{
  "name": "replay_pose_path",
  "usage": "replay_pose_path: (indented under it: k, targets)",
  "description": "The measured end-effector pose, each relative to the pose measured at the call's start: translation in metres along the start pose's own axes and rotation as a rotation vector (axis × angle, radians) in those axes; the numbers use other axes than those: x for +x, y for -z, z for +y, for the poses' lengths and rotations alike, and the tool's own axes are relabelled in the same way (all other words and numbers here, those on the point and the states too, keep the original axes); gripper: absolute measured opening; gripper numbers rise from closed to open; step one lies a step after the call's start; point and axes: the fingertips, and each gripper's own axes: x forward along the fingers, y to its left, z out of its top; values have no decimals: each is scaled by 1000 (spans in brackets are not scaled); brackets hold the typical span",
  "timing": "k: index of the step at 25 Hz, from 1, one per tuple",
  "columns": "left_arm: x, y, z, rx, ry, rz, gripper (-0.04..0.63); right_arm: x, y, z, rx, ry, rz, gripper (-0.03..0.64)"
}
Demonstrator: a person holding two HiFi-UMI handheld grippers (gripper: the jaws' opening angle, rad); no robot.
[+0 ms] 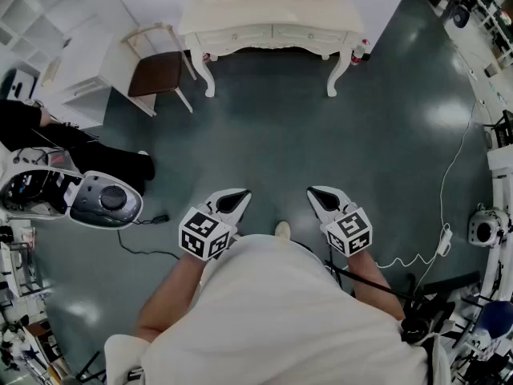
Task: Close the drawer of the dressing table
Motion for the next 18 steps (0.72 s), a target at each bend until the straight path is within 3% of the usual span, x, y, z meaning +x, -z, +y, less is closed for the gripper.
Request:
replay_pose_path:
  k: [11,18]
  targets:
    - [36,-4,-24,-6,-24,-1,0,-22,25,-29,17,-20,1,-3]
    - [52,-14,-15,-29,-47,-2,0,-15,26,-54,14,-44,8,-2]
